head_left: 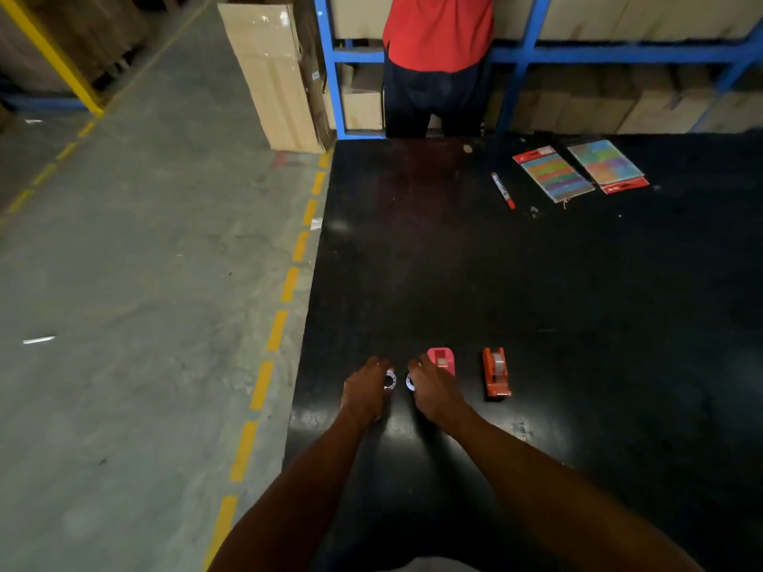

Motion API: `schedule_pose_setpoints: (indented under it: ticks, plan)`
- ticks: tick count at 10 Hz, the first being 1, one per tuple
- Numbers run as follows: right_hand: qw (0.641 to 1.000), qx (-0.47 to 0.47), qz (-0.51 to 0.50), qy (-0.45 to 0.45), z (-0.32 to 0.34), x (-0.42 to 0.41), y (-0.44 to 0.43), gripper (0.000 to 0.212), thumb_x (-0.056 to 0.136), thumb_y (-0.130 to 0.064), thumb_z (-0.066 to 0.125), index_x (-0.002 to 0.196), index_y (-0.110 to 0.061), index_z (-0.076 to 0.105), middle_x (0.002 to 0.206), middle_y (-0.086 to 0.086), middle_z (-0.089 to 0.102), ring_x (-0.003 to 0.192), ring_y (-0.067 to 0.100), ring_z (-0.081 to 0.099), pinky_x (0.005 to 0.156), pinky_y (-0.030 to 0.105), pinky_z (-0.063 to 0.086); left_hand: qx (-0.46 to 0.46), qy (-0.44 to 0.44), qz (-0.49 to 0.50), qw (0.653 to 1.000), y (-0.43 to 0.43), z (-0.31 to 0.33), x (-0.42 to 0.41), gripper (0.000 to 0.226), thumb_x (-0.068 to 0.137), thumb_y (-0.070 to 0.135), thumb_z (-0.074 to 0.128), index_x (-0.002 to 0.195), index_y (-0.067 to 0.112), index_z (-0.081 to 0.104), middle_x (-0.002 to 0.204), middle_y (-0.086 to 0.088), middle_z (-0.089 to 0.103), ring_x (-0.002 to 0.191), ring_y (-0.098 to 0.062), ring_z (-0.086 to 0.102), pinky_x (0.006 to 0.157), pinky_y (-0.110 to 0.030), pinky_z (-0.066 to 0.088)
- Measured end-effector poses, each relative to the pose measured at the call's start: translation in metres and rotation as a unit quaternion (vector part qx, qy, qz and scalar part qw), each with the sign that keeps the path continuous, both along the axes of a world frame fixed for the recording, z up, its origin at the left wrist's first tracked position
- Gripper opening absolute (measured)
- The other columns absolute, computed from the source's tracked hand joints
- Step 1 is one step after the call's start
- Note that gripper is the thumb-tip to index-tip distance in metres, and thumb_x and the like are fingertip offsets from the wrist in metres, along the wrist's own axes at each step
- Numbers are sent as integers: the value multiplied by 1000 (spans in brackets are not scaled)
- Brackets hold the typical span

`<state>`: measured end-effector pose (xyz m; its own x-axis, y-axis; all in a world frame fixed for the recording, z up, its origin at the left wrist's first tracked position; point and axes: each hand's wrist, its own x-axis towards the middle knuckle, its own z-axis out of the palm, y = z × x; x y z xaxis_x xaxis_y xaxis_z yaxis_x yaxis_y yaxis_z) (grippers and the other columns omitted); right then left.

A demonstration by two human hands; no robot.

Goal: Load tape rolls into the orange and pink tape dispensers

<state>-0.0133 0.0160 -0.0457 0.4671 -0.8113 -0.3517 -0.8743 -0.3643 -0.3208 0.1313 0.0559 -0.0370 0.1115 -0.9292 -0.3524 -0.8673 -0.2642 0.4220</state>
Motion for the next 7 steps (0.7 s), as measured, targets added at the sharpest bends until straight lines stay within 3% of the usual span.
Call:
schedule_pose_setpoints:
  ticks: [5,7]
  plan:
    - [996,-34,32,71,-2,14,-3,32,103,-6,41,135,-5,47,136,16,53,109,30,66,86,40,58,22,59,46,997,-1,-11,-5,53,87,15,60,139,19,47,146,-7,42,124,-29,56,103,-37,46]
    - [998,-54,9,44,1,6,2,35,101,-2,43,136,-7,44,137,15,50,108,31,67,86,41,58,-12,99,73,992,7,-4,-8,53,87,15,64,137,12,46,141,-11,42,120,-30,56,101,-39,47]
